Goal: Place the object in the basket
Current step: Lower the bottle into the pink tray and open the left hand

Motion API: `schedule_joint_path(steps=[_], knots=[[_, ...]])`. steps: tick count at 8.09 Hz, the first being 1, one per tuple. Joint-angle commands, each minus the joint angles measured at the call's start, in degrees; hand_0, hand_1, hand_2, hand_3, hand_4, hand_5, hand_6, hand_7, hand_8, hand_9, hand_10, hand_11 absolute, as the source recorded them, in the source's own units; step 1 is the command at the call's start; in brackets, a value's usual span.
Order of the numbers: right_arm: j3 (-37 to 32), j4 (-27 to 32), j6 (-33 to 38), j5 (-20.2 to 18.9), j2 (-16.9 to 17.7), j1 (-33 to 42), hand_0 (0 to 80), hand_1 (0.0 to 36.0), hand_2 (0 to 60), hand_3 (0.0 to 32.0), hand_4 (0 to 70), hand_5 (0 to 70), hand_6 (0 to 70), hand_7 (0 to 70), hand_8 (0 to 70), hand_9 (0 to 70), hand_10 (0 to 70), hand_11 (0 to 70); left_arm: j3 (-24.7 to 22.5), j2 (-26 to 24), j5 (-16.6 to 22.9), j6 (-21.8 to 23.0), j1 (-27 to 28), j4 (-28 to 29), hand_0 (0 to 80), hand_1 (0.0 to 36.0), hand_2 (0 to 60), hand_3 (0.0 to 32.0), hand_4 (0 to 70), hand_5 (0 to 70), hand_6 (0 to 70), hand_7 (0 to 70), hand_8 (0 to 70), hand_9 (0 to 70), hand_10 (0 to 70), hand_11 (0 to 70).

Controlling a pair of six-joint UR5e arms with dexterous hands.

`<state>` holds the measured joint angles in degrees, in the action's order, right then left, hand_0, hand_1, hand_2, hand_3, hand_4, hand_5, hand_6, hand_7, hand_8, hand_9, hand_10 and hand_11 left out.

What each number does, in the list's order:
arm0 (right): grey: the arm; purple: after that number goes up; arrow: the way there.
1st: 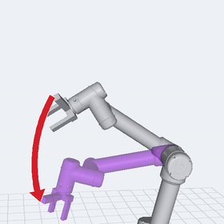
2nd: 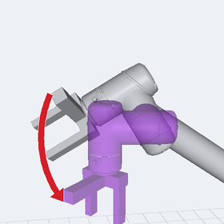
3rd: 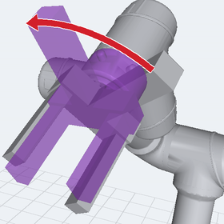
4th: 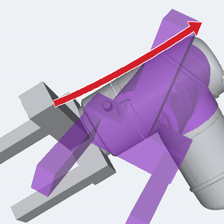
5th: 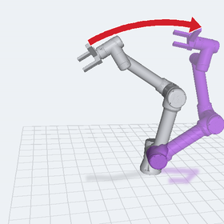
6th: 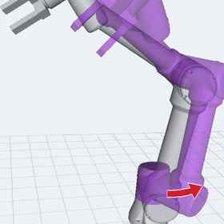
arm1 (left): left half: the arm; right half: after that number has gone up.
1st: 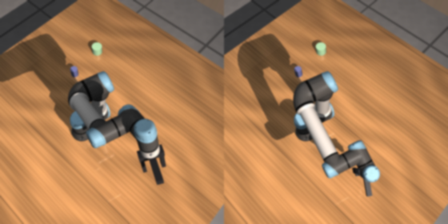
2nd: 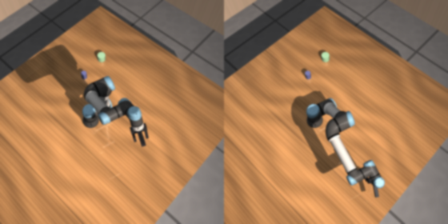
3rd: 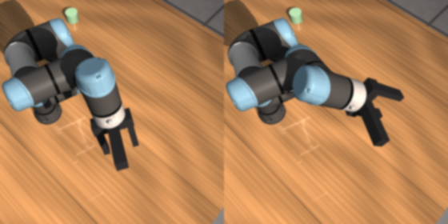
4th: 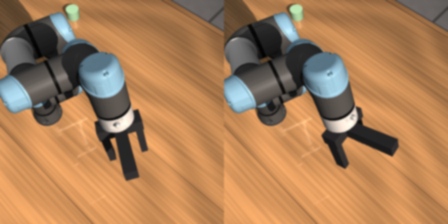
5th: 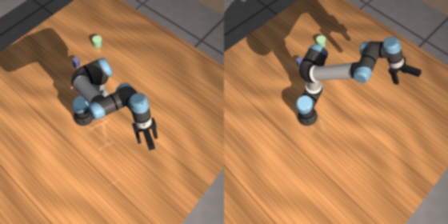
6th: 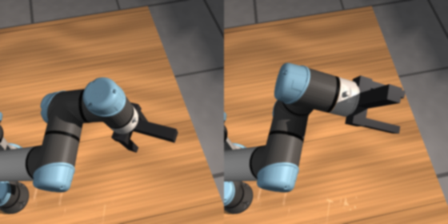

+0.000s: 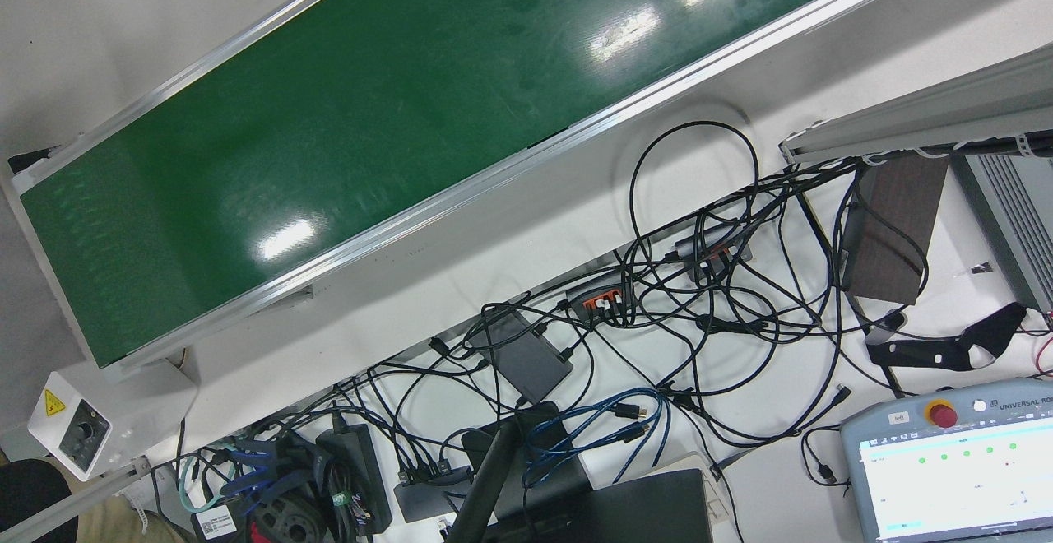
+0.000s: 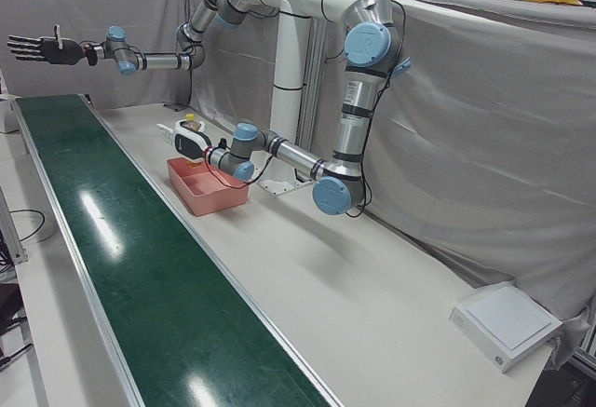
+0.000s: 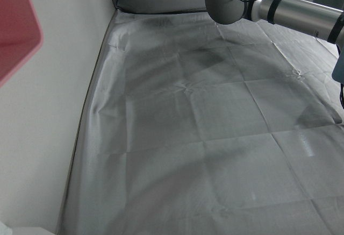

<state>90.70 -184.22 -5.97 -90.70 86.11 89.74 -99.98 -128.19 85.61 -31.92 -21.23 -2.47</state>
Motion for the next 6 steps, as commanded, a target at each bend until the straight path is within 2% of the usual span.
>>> schedule_joint_path(steps=[1,4,6], knots=[[0.00,0.00,0.08,0.00,0.02,0.00,0.0,0.0,0.0,0.0,0.0,0.0,0.0,0.0,0.0,0.0,0.0,0.0,-1.09,0.05,0.08,0.11,-0.04,-1.04,49.2,7.1,0.0,0.0,16.4,7.7,0.0,2.1,5.5,8.2,4.6,7.6],[0.00,0.00,0.08,0.00,-0.06,0.00,0.0,0.0,0.0,0.0,0.0,0.0,0.0,0.0,0.0,0.0,0.0,0.0,-2.84,0.13,0.00,0.46,-0.39,-2.44,48.9,7.1,0.0,0.0,15.6,7.8,0.0,1.6,5.9,8.5,4.0,6.8],[0.00,0.00,0.08,0.00,0.02,0.00,0.0,0.0,0.0,0.0,0.0,0.0,0.0,0.0,0.0,0.0,0.0,0.0,-4.68,0.05,-0.09,0.98,-0.74,-4.28,49.0,6.8,0.0,0.0,14.8,8.4,0.0,1.1,6.0,7.4,5.6,9.0]])
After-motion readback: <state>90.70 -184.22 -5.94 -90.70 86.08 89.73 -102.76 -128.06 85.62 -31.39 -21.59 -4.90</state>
